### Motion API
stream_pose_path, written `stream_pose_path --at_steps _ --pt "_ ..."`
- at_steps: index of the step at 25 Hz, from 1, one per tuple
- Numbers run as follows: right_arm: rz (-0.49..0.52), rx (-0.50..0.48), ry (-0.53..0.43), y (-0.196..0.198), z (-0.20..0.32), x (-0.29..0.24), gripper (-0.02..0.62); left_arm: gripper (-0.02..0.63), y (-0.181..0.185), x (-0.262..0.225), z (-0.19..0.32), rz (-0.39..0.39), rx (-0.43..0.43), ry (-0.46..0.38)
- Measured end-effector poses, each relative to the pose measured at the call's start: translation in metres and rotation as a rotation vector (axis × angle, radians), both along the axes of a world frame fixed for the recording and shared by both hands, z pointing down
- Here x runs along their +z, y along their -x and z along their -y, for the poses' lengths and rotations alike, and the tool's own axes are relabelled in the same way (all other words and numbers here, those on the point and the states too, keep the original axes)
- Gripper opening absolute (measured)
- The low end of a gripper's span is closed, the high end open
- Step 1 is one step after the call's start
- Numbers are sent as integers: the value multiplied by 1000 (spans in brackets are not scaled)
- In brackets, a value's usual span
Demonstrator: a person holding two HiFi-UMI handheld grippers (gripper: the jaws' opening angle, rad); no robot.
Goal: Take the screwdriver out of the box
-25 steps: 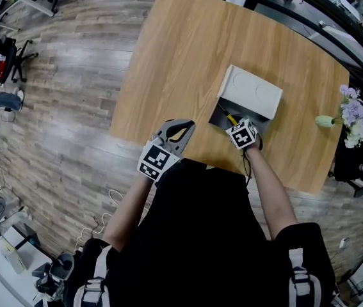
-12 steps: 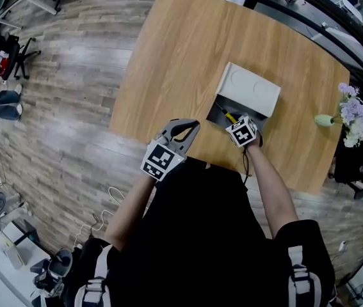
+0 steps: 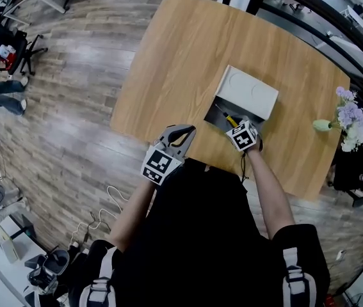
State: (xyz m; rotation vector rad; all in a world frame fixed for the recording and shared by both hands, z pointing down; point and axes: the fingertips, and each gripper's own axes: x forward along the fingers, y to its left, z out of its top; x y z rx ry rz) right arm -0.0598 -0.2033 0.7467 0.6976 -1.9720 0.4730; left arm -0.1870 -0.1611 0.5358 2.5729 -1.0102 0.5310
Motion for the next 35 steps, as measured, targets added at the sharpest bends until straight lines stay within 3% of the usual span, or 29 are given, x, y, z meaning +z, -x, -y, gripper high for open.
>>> stream_pose_path --at_steps 16,35 --pt "61 -46 -145 -27 -24 -47 87 23 -34 -16 -29 3 -65 -31" --pt "208 -26 -302 -82 -59 -115 87 23 -102 -22 -59 14 -66 -43"
